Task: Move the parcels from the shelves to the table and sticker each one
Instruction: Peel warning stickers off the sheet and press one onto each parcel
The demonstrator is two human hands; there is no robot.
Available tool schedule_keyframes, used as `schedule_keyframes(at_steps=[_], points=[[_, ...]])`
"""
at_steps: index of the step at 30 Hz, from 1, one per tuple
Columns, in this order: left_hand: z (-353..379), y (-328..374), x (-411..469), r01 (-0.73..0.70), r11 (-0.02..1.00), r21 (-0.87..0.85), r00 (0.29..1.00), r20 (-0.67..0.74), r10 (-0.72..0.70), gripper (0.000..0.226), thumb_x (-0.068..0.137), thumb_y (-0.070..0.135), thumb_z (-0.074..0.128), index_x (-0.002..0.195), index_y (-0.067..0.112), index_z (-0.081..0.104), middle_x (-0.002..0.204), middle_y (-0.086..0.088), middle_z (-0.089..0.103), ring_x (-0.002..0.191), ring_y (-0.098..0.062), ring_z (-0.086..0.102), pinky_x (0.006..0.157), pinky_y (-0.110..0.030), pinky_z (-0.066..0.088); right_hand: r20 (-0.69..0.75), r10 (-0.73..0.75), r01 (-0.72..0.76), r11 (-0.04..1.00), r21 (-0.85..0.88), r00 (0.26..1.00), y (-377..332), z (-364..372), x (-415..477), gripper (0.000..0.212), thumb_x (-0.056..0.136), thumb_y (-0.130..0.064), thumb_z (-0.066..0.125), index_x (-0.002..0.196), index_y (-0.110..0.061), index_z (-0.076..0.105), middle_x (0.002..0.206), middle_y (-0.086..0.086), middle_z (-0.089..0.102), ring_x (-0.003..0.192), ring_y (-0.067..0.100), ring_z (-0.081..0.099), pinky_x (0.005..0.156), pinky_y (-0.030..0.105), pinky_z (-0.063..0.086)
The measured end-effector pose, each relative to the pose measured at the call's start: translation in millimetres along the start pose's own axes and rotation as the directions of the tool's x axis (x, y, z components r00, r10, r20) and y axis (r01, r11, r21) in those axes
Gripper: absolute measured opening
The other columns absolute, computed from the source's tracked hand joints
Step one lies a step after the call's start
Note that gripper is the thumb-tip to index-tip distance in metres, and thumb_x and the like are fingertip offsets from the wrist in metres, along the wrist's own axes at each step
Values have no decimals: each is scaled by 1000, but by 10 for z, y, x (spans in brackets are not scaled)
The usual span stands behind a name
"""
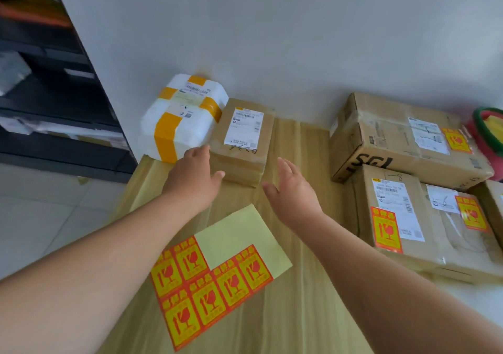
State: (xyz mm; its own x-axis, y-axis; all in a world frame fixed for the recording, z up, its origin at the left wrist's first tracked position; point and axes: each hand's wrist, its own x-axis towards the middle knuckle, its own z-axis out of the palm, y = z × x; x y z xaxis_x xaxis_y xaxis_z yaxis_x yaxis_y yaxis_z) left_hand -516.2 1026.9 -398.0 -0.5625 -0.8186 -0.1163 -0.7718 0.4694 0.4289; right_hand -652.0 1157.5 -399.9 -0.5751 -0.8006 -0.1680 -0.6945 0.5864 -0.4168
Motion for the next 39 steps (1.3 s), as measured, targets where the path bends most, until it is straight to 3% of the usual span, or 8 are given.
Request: schedule_keyframes(at_steps=[5,8,10,15,21,28,33,39], points=[[131,-89,378,74,984,-161,996,52,-66,46,90,37,56,125,9,43,125,-12,51,111,-33,52,85,-38,45,21,180,-181,972,147,983,-200,174,408,65,97,-41,48,149,-12,22,155,6,27,135,23,37,103,35,36],[219,-89,463,125,948,-293,989,111,-96,47,90,35,57,128,11,44,125,-7,53,115,-28,51,84,-31,39,45,277,-277,914,297,960,-254,253,567,33,95,-38,52,116,-14,45,115,4,58,89,18,55,64,29,41],[245,-83,473,162,904,-396,983,145,-113,43,89,34,60,125,14,47,121,-4,55,114,-27,53,83,-30,40,89,312,-321,860,398,946,-273,273,601,27,94,-37,53,110,-16,48,98,-2,57,75,11,52,55,25,35],[141,14,379,125,834,-538,988,144,-56,34,84,33,61,114,19,56,109,-1,61,101,-24,58,87,-36,48,25,338,-303,808,505,941,-247,145,501,29,93,-32,55,118,-18,53,107,-1,63,87,16,60,70,29,47],[36,241,-173,71,812,-579,983,180,42,67,75,44,59,137,20,44,134,-1,53,120,-21,53,100,-43,45,-51,295,-221,808,546,954,-59,-95,-162,33,93,-31,56,124,-23,51,110,-7,62,93,12,60,79,32,50],[240,412,-1263,101,781,-616,980,195,27,83,56,55,56,131,22,49,124,2,61,114,-16,59,100,-41,46,-37,288,-219,800,559,957,262,-102,-1314,30,88,-30,59,117,-24,54,108,-7,65,98,14,62,87,38,52],[436,485,-2219,140,768,-625,973,230,9,66,55,52,56,116,28,57,111,7,65,103,-15,63,93,-41,50,23,290,-255,798,546,957,514,-25,-2253,30,88,-29,59,118,-27,54,105,-13,65,95,9,62,84,33,51],[691,590,-3044,195,779,-596,949,316,5,64,54,57,54,114,34,55,110,10,65,99,-15,64,90,-42,52,83,324,-319,795,516,942,838,69,-3045,30,90,-29,58,119,-26,53,106,-12,64,97,9,61,85,34,51]])
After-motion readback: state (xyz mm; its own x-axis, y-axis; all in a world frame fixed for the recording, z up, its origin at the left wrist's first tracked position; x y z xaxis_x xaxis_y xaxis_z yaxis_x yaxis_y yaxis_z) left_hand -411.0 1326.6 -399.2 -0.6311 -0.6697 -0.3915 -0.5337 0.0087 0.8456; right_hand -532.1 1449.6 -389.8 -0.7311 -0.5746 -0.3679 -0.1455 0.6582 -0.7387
